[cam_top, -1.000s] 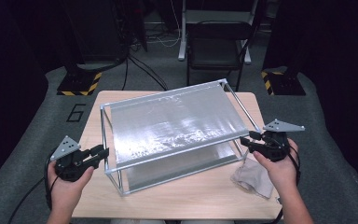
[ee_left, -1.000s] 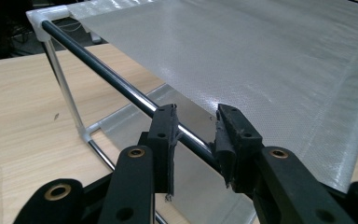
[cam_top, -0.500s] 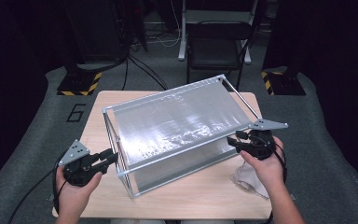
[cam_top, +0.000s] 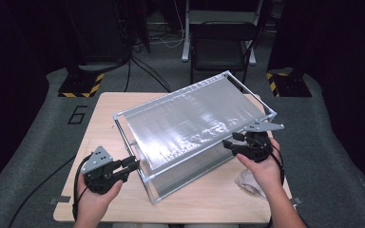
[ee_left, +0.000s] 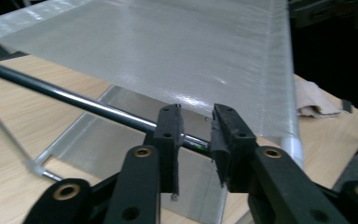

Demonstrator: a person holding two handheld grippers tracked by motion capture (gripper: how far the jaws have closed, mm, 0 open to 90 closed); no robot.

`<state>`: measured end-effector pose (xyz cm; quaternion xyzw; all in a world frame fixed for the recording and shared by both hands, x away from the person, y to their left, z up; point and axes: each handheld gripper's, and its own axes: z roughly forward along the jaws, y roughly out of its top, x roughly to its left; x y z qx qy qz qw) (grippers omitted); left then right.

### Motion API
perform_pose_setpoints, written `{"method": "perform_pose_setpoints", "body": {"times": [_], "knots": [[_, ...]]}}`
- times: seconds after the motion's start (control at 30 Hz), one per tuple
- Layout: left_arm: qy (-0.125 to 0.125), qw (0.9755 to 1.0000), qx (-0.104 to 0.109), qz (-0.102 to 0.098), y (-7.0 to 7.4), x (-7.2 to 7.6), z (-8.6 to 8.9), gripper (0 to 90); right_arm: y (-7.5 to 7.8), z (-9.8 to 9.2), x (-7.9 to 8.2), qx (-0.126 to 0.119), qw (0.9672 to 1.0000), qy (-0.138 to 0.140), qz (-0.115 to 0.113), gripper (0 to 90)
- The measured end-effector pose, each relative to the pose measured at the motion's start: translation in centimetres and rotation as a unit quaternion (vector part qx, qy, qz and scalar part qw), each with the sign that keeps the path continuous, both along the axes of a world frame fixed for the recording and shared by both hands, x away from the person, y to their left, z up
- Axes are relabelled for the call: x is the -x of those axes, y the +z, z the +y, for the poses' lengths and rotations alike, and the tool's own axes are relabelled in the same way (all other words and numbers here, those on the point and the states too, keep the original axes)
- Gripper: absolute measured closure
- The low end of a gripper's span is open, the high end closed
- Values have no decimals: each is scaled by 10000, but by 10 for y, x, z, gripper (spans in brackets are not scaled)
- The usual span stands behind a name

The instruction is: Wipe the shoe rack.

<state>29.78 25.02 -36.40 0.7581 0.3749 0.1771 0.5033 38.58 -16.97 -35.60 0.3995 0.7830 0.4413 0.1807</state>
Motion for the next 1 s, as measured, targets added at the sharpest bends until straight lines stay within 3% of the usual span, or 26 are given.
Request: {"method": "perform_pose_setpoints", "body": {"times": [0.17,0.47,0.5,0.6,0.67,0.77,1.0], "knots": [[-97,10000,2,11,0,-2,-8,737,0,7,-1,27,9999,99,-16,480],[-250,9994,202,134,-2,-5,-15,737,8,25,-2,51,9997,187,-138,448],[-311,9993,175,132,-2,-6,-16,737,8,29,-2,74,9997,195,-117,445],[-338,9989,-198,261,-7,-8,-24,732,8,39,-5,159,9993,303,-140,435],[-334,9990,-240,175,-11,-8,-25,712,6,43,-5,201,9992,329,-121,423],[-251,9996,-118,101,-11,-9,-20,649,4,47,-5,181,9992,350,-114,418],[-1,10000,-68,-36,-2,-12,-3,573,3,45,-4,157,9991,388,-70,424]]}}
